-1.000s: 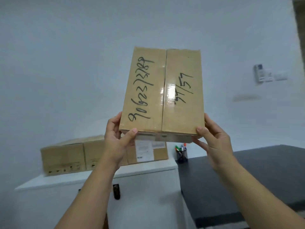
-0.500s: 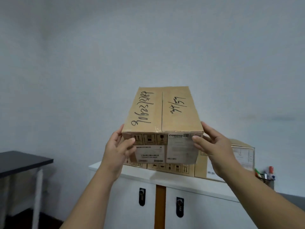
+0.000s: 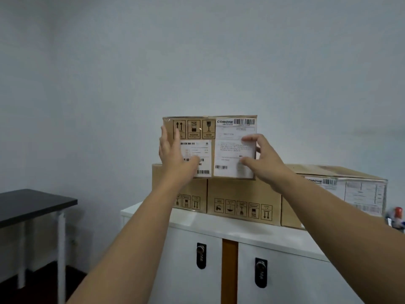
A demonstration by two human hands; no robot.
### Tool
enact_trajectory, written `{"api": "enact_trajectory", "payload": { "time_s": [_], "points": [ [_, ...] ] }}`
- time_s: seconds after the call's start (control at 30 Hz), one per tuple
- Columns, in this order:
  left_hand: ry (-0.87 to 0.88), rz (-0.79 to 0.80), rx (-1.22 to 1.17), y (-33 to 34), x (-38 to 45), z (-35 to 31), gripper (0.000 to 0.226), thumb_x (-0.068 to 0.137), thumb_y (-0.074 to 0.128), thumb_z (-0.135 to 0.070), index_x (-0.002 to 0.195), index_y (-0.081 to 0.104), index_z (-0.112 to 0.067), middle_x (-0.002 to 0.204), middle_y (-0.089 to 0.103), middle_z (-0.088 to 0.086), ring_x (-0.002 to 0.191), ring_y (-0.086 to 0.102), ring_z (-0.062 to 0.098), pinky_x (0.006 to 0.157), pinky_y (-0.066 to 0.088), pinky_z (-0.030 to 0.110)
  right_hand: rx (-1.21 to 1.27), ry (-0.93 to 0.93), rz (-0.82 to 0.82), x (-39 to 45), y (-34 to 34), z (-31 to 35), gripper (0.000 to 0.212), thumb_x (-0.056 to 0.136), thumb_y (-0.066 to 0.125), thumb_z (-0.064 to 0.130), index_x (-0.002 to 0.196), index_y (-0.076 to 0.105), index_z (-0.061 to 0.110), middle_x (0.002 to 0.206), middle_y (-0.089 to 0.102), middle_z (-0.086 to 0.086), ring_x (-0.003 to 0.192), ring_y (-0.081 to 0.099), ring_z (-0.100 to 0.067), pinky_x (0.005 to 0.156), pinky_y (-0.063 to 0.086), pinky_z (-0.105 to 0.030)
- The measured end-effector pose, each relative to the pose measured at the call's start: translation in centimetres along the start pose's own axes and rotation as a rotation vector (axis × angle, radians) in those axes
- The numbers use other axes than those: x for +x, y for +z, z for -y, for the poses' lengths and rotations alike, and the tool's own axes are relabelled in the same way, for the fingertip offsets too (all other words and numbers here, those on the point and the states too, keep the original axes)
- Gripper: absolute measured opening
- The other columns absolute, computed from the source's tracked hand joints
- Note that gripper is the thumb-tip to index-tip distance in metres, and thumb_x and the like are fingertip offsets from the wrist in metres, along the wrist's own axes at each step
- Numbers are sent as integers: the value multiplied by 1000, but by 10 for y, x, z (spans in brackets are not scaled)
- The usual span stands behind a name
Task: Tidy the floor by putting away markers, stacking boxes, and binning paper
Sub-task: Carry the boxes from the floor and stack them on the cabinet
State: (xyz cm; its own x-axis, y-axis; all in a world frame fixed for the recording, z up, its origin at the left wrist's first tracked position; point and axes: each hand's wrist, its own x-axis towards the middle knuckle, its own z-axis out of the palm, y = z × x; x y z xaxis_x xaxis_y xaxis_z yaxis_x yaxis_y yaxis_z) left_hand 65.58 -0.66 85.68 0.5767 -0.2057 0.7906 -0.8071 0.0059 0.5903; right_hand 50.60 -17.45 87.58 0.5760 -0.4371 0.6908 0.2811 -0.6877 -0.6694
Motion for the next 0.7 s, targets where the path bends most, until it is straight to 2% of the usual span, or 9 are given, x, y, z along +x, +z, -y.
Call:
{"api": "enact_trajectory", "payload": {
  "time_s": [0.1, 0.2, 0.27, 0.37, 0.43, 0.5, 0.57, 0.63, 0.7],
  "points": [
    [27, -12, 362, 18, -2, 22, 92, 86, 61, -24, 155, 2, -30, 160, -21, -13, 148, -14, 19, 121, -1, 50, 31, 56, 29, 14, 9, -13, 42, 91, 60, 8, 106, 48, 45, 122, 55, 6, 101, 60, -11, 75, 59, -32],
    [38, 126, 548, 31, -6, 52, 88, 90, 54, -32, 155, -5, -27, 161, -23, -7, 148, -17, 22, 117, -10, 50, -49, 67, 73, 31, 21, -27, 45, 90, 59, 6, 113, 46, 43, 124, 50, 11, 102, 61, -14, 80, 59, -37],
    [59, 221, 633, 36, -5, 72, 85, 91, 51, -34, 155, -4, -28, 162, -21, -6, 148, -17, 24, 118, -9, 52, -134, 73, 96, 41, 34, -34, 51, 88, 60, 5, 119, 42, 41, 124, 48, 12, 102, 61, -15, 85, 57, -40],
    [25, 263, 695, 40, 6, 98, 81, 92, 49, -37, 155, -1, -31, 162, -18, -4, 149, -16, 27, 117, -7, 54, -175, 68, 73, 61, 56, -42, 48, 87, 64, 9, 121, 43, 35, 129, 46, 9, 106, 57, -20, 87, 55, -43],
    [-12, 274, 696, 43, 11, 112, 81, 92, 51, -39, 155, 0, -34, 162, -19, -4, 149, -16, 27, 116, -7, 55, -150, 80, 56, 75, 71, -43, 40, 88, 66, 13, 117, 46, 31, 128, 45, 7, 109, 55, -24, 83, 57, -45],
    [5, 316, 736, 44, 16, 122, 84, 90, 53, -40, 154, -1, -36, 162, -16, -6, 149, -16, 26, 116, -7, 56, -171, 74, 60, 87, 83, -44, 35, 87, 67, 14, 112, 47, 28, 123, 47, 7, 104, 57, -24, 71, 59, -38],
    [41, 361, 776, 48, 19, 132, 86, 89, 53, -39, 154, -3, -36, 163, -13, -8, 149, -15, 27, 115, -7, 58, -238, 40, 48, 98, 92, -48, 37, 86, 69, 15, 110, 43, 26, 118, 48, 7, 98, 56, -22, 58, 52, -26],
    [55, 362, 769, 51, 23, 140, 87, 88, 53, -38, 154, -4, -36, 163, -11, -9, 149, -15, 27, 115, -8, 58, -284, 37, -27, 107, 99, -56, 45, 85, 70, 18, 113, 35, 24, 108, 50, 3, 91, 54, -21, 62, 49, -28],
    [43, 322, 732, 53, 28, 147, 86, 88, 52, -39, 154, -3, -36, 163, -10, -8, 149, -15, 26, 115, -9, 56, -283, 76, -83, 113, 103, -65, 59, 85, 70, 22, 128, 29, 22, 101, 52, -1, 89, 54, -22, 73, 51, -35]
  ]
}}
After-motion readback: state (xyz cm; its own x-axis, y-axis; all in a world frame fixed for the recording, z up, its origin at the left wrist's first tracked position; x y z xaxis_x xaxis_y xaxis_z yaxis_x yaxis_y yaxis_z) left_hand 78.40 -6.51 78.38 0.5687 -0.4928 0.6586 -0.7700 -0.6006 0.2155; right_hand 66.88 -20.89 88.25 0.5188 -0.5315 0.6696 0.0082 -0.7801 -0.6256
